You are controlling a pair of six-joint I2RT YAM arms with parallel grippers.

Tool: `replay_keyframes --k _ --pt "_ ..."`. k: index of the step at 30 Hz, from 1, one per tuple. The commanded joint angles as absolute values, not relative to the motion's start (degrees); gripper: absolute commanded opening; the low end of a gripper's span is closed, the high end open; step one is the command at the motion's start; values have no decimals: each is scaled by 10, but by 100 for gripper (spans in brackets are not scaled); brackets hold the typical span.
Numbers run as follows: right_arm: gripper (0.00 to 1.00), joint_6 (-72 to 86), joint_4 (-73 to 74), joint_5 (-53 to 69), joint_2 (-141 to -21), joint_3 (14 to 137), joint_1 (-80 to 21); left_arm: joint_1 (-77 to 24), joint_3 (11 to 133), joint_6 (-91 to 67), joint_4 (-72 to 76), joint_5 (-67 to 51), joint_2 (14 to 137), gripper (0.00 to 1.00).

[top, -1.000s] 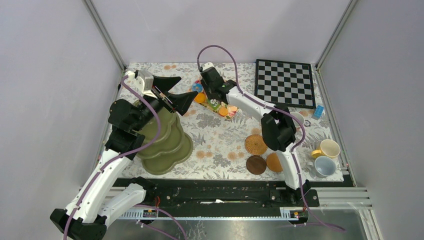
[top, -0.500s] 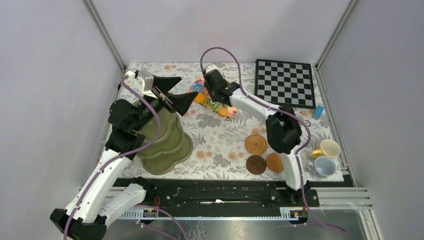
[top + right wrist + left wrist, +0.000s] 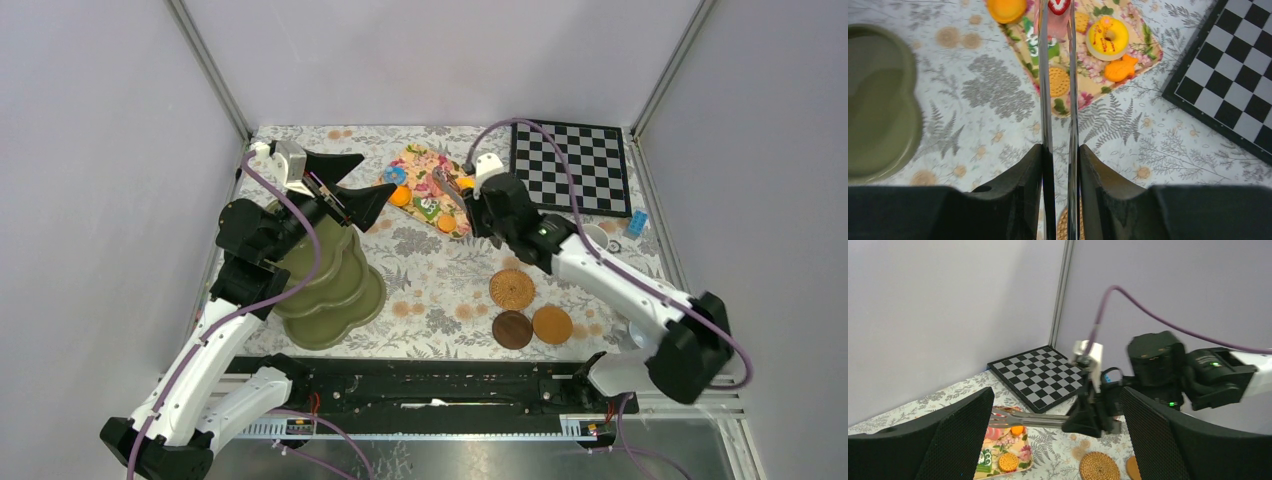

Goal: Serve the afternoon tea

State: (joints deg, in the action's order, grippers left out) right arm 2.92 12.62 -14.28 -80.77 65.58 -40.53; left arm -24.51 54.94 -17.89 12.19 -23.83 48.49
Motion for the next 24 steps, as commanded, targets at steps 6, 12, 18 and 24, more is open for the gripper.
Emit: replay_keyframes --k 6,12,18,24 --pt "29 89 96 107 -597 533 -404 -242 552 -185 157 -252 488 99" --pt "24 152 84 249 -517 488 -423 -243 553 -185 157 -254 490 99" --pt "24 171 114 265 -510 484 -485 -243 553 -186 157 -256 492 99" --pt "24 223 25 247 -553 470 -546 -243 552 -184 157 -253 493 99"
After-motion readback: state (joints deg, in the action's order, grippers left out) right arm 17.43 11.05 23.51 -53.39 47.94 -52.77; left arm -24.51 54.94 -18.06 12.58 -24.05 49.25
